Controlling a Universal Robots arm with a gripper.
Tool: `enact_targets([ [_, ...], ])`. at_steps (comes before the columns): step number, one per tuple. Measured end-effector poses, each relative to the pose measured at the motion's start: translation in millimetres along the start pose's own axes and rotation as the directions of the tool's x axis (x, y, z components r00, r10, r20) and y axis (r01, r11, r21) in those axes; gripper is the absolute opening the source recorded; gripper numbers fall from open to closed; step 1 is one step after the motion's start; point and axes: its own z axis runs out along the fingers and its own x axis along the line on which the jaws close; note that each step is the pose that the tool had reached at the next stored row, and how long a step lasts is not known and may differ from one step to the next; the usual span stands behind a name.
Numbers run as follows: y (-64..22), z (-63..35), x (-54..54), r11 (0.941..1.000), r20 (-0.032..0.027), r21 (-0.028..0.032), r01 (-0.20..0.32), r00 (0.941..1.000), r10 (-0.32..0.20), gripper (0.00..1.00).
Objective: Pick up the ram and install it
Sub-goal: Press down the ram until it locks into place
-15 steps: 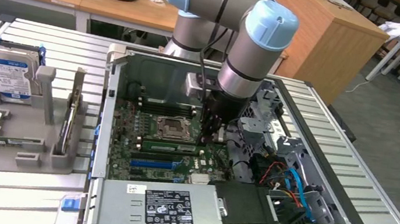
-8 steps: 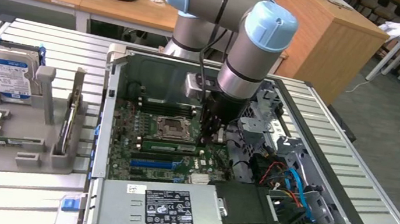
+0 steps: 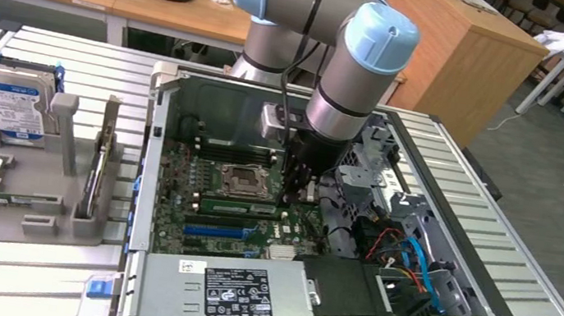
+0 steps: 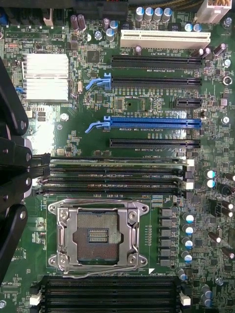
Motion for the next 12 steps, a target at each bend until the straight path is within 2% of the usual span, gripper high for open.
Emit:
enact_targets([
  [12,-0.1,1.8,0.0,1.0000,0.0001,0.0000,0.000,1.0000,0.000,0.11],
])
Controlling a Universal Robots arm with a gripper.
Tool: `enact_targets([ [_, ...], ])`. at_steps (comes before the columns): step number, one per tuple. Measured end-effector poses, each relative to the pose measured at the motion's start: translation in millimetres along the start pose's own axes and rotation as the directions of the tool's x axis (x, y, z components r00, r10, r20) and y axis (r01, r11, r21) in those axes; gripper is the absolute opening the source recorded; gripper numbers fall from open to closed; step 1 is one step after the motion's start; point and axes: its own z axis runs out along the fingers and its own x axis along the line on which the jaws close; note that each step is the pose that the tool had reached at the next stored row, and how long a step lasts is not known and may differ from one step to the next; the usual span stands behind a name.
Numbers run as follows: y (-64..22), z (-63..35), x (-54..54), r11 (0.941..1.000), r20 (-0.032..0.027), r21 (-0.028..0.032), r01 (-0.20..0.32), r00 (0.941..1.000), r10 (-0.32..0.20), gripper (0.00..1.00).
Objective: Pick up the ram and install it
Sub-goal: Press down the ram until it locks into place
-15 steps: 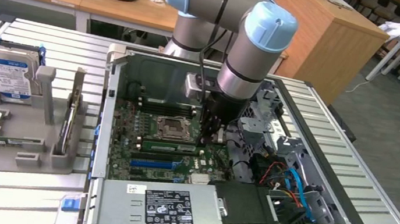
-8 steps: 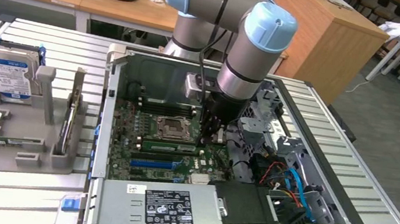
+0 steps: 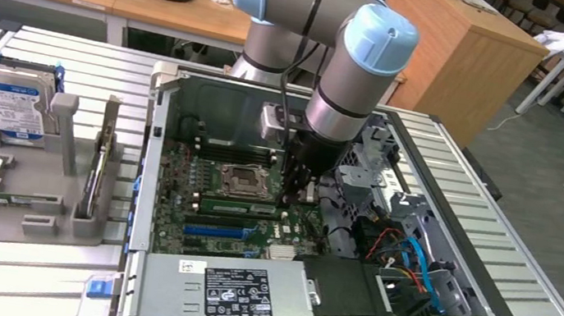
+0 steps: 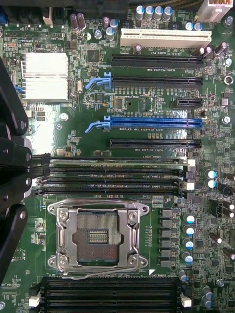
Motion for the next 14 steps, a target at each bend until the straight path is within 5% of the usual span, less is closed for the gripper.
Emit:
enact_targets([
  [14,-0.1,1.4,0.0,1.0000,0.0000,0.0000,0.000,1.0000,0.000,0.11],
])
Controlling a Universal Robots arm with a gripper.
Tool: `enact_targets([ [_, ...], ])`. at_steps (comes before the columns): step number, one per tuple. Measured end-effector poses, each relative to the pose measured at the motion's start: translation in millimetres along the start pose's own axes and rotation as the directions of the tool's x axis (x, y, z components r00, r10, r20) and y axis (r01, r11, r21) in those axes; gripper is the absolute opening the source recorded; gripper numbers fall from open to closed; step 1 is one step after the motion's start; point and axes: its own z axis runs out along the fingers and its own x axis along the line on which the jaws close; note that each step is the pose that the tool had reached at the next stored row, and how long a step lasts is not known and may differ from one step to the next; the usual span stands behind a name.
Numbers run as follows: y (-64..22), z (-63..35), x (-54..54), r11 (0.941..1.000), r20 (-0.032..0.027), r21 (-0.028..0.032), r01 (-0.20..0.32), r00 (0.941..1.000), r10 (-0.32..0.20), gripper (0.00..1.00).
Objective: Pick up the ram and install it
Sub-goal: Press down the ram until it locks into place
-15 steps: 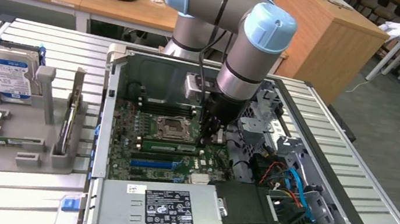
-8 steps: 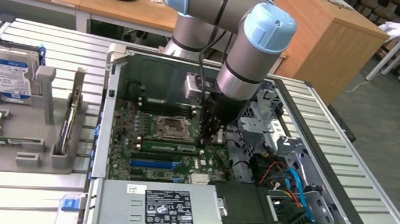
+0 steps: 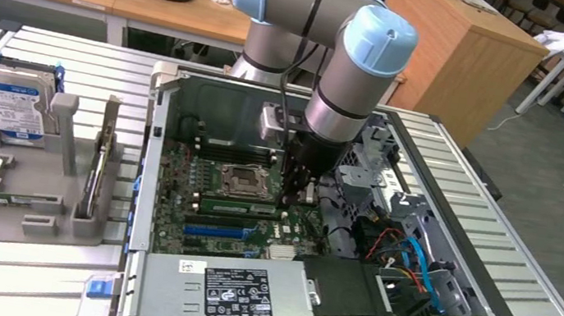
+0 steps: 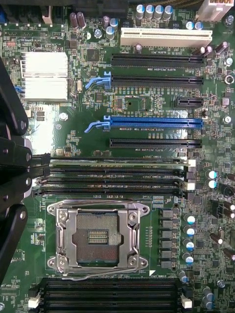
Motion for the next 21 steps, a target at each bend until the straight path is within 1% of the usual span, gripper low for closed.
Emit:
enact_targets([
  [21,-0.1,2.3,0.1,1.0000,0.0000,0.0000,0.000,1.0000,0.000,0.11],
])
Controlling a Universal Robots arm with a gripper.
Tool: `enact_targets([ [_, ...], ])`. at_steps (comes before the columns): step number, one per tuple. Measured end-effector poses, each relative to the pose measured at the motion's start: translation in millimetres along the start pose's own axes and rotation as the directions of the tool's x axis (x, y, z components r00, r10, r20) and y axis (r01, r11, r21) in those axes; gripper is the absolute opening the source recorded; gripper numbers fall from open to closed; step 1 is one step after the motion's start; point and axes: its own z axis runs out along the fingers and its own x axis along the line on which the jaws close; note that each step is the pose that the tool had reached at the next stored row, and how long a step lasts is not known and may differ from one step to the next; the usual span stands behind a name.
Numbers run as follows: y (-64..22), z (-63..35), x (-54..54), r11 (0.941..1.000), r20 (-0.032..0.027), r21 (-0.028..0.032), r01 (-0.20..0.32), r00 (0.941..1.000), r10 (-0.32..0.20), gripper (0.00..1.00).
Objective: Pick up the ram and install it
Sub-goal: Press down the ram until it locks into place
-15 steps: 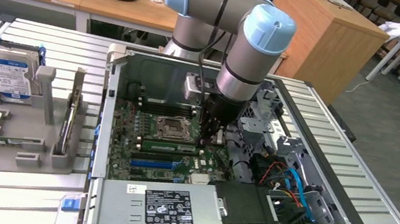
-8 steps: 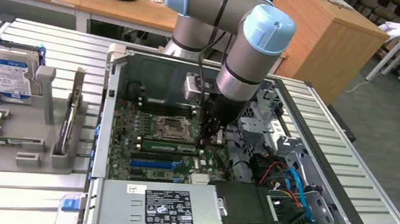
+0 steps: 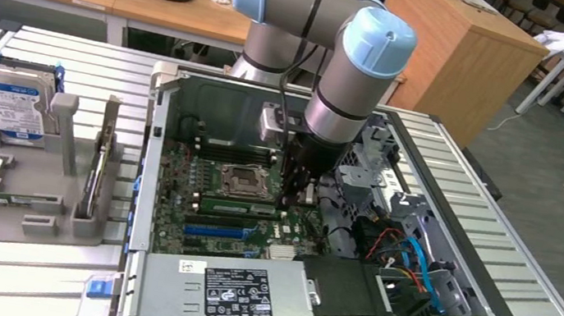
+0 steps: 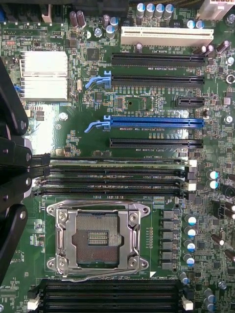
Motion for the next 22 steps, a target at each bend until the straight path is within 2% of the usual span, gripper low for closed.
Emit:
enact_targets([
  [22,-0.1,1.4,0.0,1.0000,0.0000,0.0000,0.000,1.0000,0.000,0.11],
])
